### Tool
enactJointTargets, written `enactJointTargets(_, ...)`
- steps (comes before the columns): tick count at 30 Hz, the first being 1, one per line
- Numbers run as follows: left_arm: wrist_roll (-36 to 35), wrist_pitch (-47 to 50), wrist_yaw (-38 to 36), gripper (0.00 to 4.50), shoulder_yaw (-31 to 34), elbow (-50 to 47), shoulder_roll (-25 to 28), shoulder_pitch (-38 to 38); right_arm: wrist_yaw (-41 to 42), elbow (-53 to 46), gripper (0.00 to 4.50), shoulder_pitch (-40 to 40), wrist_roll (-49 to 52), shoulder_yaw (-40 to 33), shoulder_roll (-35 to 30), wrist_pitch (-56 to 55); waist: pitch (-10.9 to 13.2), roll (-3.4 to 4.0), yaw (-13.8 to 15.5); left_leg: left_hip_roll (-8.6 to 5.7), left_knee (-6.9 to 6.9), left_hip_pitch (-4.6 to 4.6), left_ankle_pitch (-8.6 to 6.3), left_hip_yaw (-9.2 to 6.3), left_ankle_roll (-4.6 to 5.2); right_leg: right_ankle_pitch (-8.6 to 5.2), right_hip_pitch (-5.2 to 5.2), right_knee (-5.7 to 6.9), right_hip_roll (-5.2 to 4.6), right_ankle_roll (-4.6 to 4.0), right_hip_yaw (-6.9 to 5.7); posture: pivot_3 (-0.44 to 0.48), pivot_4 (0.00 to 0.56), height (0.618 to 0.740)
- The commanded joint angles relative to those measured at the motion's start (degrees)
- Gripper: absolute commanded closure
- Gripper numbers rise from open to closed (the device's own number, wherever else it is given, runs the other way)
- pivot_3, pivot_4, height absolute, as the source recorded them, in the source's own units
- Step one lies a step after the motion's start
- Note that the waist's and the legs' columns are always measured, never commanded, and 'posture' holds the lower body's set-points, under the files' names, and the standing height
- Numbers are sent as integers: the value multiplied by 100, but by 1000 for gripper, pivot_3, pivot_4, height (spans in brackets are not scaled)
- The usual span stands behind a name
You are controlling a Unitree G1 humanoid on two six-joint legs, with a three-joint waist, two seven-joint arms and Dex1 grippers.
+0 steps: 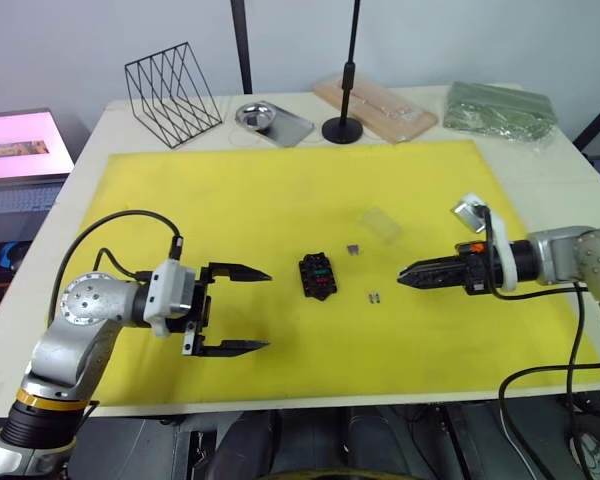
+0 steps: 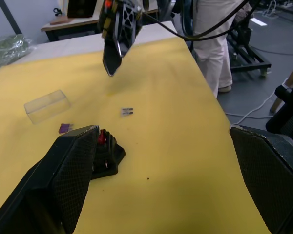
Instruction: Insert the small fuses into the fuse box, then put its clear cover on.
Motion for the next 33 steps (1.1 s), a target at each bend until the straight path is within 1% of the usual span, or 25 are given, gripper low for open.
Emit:
enactJointTargets(1, 5, -104, 35, 0, -66, -172, -46, 41, 357, 84, 1649, -251, -90, 255, -6, -107, 0, 0, -1, 0, 0, 0, 0, 0, 0, 0, 0, 0, 0, 0, 0, 0, 150, 740)
enactJointTargets(4, 41, -146, 35, 0, -130, -127, -95, 32, 440, 330, 2166, -496, -304, 591, 171, -199, 0, 0, -2, 0, 0, 1, 0, 0, 0, 0, 0, 0, 1, 0, 0, 0, 150, 740)
enactJointTargets(8, 59, -169, 51, 0, -171, -109, -113, 20, 765, 418, 2166, -576, -502, 952, 154, -373, 0, 0, 3, 0, 0, 0, 0, 0, 0, 0, -1, 1, 1, 0, -1, 0, 150, 740)
enactJointTargets(12, 83, -203, 62, 0, -198, -80, -122, 35, 902, 768, 2166, -720, -844, 1263, 360, -685, 0, 0, -4, 0, 1, 0, 0, 0, 0, 0, 0, 2, 1, 0, -1, 0, 150, 740)
enactJointTargets(25, 105, -135, 200, 0, -262, -123, -184, -40, 1408, 1697, 2166, -1221, -1594, 1752, 713, -1064, 0, 1, -5, 0, 0, 1, 0, -3, -1, 0, -3, 3, 1, 0, -1, 0, 150, 740)
enactJointTargets(33, 104, -96, 292, 0, -321, -210, -190, -25, 1708, 1946, 2166, -1290, -1987, 1967, 833, -1308, 0, 1, -8, 0, 0, 1, 0, -5, -1, 0, -3, 4, 2, 0, -1, 0, 150, 740)
